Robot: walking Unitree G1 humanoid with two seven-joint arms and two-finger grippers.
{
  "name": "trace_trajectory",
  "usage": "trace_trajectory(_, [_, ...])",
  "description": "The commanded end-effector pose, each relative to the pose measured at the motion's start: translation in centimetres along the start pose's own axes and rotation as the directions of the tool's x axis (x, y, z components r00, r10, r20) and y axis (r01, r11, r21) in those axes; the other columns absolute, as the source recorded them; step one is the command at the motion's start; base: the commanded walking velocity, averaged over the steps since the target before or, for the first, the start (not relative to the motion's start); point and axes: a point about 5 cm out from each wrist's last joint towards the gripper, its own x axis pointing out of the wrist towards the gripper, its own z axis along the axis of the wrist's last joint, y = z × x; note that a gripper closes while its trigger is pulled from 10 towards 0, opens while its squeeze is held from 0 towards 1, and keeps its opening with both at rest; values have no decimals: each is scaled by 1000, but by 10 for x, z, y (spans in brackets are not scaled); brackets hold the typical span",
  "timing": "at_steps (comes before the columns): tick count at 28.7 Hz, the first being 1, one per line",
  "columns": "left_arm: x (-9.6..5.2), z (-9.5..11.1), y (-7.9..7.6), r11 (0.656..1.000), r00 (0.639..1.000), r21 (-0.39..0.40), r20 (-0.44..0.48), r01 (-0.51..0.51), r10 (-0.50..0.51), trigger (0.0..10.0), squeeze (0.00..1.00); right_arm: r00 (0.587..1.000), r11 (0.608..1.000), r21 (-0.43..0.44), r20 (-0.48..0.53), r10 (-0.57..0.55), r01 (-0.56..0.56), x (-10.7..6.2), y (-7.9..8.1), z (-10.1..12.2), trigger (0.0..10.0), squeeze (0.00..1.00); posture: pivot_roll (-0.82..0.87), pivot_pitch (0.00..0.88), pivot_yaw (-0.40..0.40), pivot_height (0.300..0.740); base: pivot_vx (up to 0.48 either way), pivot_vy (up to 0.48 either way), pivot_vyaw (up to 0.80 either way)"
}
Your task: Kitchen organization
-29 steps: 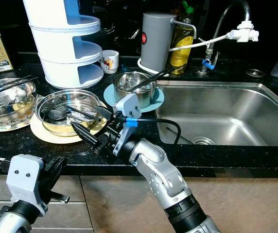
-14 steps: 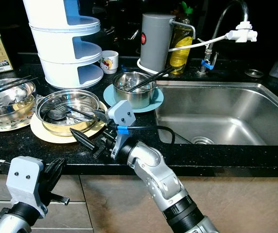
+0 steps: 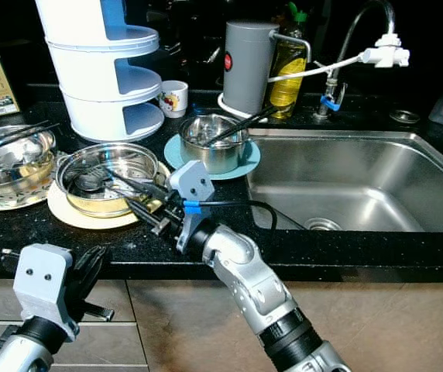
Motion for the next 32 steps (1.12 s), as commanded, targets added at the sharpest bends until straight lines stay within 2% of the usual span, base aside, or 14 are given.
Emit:
trace_trajectory(1, [-1,-3,0,1000,1000,6,-14,0,0,10000,0,1000,1000,21,26,5,-5,6,6,3,1412,0,81,150,-49,740,0,0,0])
trace_trajectory(7, [0,-3,-1,1000,1000,5,-12,2,-2,10000,0,1000,1000,20,28,-1,0,7,5,4,1490,0,80,152,-48,740,0,0,0])
trace_trajectory(8, [0,-2,-1,1000,1000,5,-9,3,-3,10000,0,999,1000,20,31,-4,4,8,4,5,1843,0,80,152,-48,740,0,0,0])
trace_trajectory(10, [0,-2,-1,1000,1000,5,-7,3,-3,10000,0,999,1000,20,33,-5,4,8,4,5,1882,0,80,152,-48,740,0,0,0])
trace_trajectory(15, [2,-1,0,1000,1000,5,-3,4,-4,10000,0,999,1000,27,45,-12,11,9,2,8,1765,0,80,150,-48,740,0,0,0])
trace_trajectory(19, [3,0,-1,1000,1000,6,4,6,-6,10000,0,997,999,47,74,-30,26,11,-1,15,1294,0,80,150,-47,740,0,0,0])
trace_trajectory(21, [5,3,-1,1000,1000,5,12,11,-11,10000,0,989,994,96,132,-69,57,11,-10,29,0,0,80,152,-45,740,0,0,0])
trace_trajectory(24, [6,5,-2,1000,1000,3,20,17,-17,10000,0,977,987,138,183,-104,80,9,-19,42,0,0,80,152,-45,740,0,0,0])
trace_trajectory(27, [7,5,-2,1000,1000,2,22,18,-18,10000,0,973,985,149,198,-116,87,8,-23,46,0,0,80,152,-45,740,0,0,0])
trace_trajectory(32, [12,11,-6,999,998,-4,50,38,-38,10000,0,942,964,226,266,-202,143,-3,-45,66,0,0,80,152,-45,740,0,0,0])
